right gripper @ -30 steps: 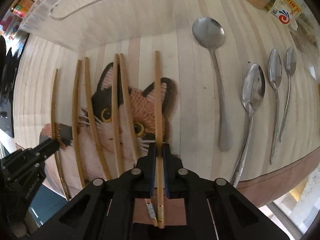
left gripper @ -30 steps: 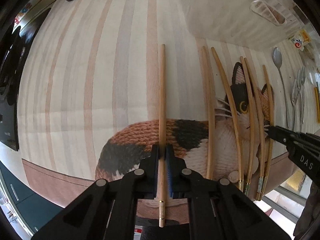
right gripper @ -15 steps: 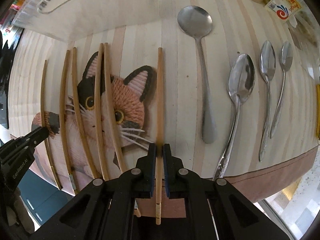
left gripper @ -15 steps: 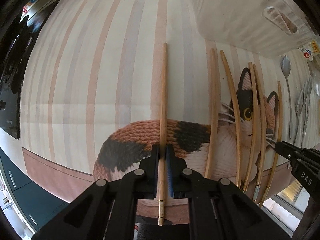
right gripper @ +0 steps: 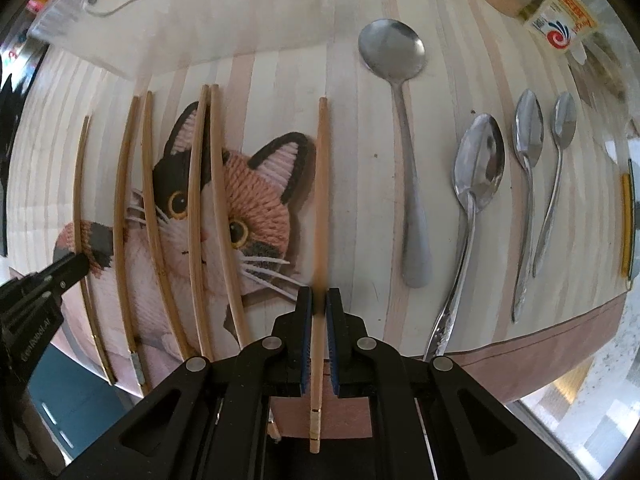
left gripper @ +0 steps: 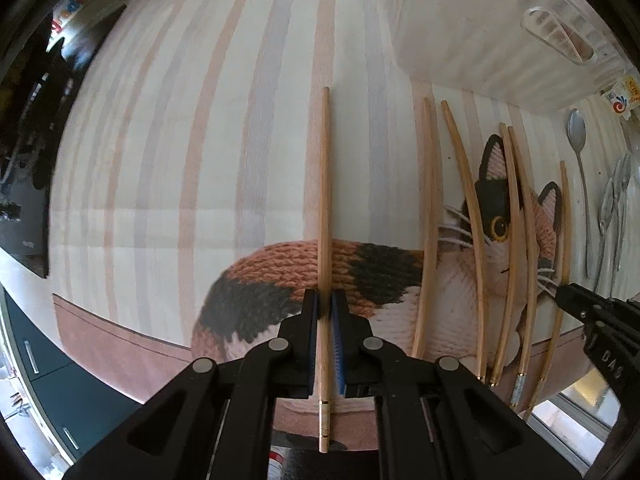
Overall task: Organize utensils
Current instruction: 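Lower the right tool onto a bamboo chopstick and close it while the left tool grasps another, then lift the chopsticks with both tools and carry them over the clear basket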
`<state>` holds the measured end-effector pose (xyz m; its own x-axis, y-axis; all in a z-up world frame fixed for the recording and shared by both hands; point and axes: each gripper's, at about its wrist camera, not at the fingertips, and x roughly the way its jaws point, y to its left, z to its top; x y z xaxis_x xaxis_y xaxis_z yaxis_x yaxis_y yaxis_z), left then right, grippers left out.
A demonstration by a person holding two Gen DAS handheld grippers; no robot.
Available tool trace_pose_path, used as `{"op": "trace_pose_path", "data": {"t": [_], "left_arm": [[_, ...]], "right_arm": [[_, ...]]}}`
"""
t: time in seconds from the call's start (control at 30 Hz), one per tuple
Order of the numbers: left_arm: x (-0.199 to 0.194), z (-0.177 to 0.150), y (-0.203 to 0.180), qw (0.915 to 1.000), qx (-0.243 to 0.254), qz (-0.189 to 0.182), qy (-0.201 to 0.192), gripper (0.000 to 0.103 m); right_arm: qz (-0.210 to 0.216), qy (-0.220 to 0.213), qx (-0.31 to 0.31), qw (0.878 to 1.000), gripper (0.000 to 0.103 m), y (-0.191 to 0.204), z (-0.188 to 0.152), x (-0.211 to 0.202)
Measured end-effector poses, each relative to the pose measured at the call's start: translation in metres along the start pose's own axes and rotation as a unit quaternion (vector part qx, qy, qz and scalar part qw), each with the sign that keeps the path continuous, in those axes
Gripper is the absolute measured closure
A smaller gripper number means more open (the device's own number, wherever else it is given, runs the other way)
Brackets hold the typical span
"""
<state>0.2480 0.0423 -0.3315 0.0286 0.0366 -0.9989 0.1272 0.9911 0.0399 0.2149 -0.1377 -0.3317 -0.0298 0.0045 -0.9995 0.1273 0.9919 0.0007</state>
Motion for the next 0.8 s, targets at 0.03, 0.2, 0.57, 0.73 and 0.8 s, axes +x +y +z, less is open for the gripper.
{"op": "trace_pose_path", "data": {"t": [0.03, 0.2, 0.57, 0.73, 0.8], "left_arm": [[-0.004, -0.002, 0.000, 1.0000, 0.001, 0.004, -0.006, 0.099], [-0.029, -0.009, 0.010, 0.9994, -0.009, 0.008, -0.032, 0.099], [-0.157, 0.004, 0.034, 0.9862, -0.011, 0.023, -0.164, 0.099], [-0.231, 0.038, 0.027, 0.9739, -0.006, -0.024, -0.226, 0.099], [-0.252, 0.054, 0.017, 0.9696, -0.001, -0.045, -0.241, 0.099]], "right_arm": [[0.010, -0.001, 0.004, 1.000, 0.096, -0.001, -0.001, -0.001], [0.033, -0.007, 0.016, 0.999, 0.096, -0.016, -0.007, -0.012], [0.087, -0.105, 0.014, 0.991, 0.096, -0.046, -0.001, -0.123], [0.130, -0.158, 0.000, 0.979, 0.096, -0.054, 0.026, -0.196], [0.141, -0.171, -0.012, 0.975, 0.096, -0.051, 0.043, -0.218]]}}
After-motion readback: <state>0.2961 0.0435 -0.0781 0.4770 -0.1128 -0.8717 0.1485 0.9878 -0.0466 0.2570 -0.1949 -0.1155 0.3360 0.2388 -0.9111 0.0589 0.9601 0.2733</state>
